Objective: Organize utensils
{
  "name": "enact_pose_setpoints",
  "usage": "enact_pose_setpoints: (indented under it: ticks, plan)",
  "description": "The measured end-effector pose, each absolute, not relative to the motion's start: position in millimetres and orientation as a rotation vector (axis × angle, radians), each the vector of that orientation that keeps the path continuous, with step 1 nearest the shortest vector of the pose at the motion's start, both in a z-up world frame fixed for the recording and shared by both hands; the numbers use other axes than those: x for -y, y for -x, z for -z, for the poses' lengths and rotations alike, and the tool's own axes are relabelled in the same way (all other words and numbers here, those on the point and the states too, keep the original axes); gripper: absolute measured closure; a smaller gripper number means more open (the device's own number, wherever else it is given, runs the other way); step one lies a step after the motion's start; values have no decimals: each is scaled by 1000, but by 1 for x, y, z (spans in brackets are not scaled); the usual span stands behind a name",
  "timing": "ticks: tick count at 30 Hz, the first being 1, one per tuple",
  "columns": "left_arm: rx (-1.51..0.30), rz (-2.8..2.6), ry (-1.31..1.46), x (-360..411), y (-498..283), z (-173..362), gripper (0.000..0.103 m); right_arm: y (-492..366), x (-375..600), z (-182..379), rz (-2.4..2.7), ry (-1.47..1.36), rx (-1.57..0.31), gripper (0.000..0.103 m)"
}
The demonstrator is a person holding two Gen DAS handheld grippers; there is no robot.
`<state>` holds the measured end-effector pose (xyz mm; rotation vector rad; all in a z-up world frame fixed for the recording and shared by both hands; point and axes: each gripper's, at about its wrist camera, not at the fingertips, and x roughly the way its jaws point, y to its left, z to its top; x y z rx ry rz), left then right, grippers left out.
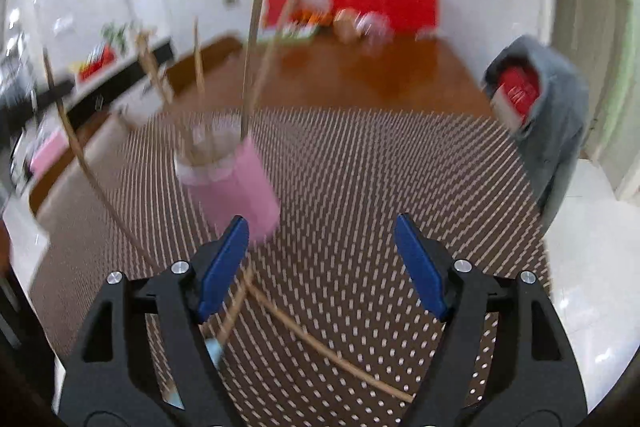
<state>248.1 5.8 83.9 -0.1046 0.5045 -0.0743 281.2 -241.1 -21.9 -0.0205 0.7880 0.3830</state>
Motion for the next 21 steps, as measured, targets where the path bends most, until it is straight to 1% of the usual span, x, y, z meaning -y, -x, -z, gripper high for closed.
enact_pose_setpoints:
  ticks: [3,6,8,10,11,12,13,14,16,21]
  plan:
    - [-527,58,102,-11,-249,-79,98,-285,236,48,-454,53,-860,29]
    - [-531,44,89,-12,-247,-79,98,-282,222,68,-510,115,-887,35]
    - [-536,47,87,-12,-246,-79,98,-281,212,77,-532,149,-903,47]
    - [-539,47,88,-12,-246,-79,98,-281,202,86,-549,181,-928,68]
    - [-538,46,87,-12,-246,-79,98,-280,196,93,-541,213,-938,73]
    - [-537,45,84,-12,-246,-79,98,-277,191,95,-524,251,-906,80]
    - [-536,45,84,-12,-245,-79,98,-275,189,96,-514,266,-895,91]
    - [-536,46,83,-12,-245,-79,98,-275,189,95,-514,249,-906,91]
    - [-536,46,79,-10,-246,-79,98,-277,194,87,-506,171,-903,97]
    - [-522,50,88,-7,-247,-84,98,-270,215,26,-486,2,-737,97]
